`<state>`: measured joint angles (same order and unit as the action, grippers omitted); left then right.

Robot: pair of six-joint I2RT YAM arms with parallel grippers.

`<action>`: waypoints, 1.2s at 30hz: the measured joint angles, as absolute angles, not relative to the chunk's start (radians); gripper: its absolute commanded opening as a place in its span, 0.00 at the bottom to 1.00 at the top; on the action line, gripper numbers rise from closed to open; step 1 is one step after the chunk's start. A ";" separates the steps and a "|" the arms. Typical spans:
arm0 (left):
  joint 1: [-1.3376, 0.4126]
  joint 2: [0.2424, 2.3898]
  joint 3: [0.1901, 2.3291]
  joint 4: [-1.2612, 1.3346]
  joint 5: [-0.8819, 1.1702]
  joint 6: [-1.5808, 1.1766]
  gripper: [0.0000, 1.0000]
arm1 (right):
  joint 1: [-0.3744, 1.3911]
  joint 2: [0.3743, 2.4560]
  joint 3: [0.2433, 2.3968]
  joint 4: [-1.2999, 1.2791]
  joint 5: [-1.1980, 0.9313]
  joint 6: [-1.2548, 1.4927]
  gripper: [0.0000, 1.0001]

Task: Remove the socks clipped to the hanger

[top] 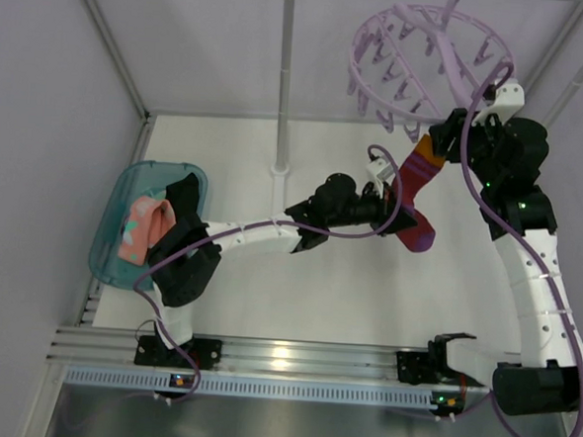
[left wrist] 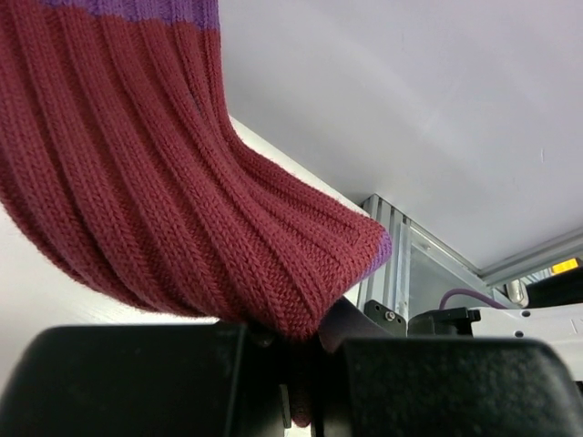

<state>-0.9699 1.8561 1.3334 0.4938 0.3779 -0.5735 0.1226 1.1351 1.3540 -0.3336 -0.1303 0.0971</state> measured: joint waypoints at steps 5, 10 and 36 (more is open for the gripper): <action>-0.970 1.856 1.330 0.494 0.386 -0.574 0.00 | 0.123 1.142 1.348 -0.325 -0.133 0.096 0.59; -0.970 1.854 1.326 0.494 0.390 -0.574 0.00 | 0.123 1.146 1.348 -0.321 -0.133 0.089 0.56; -0.970 1.809 1.266 0.495 0.374 -0.573 0.00 | 0.123 1.157 1.295 -0.225 -0.151 0.128 0.00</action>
<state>-0.9699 1.8091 1.2663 0.4953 0.3737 -0.5732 0.1234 1.1572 1.2953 -0.2249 -0.1513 0.1280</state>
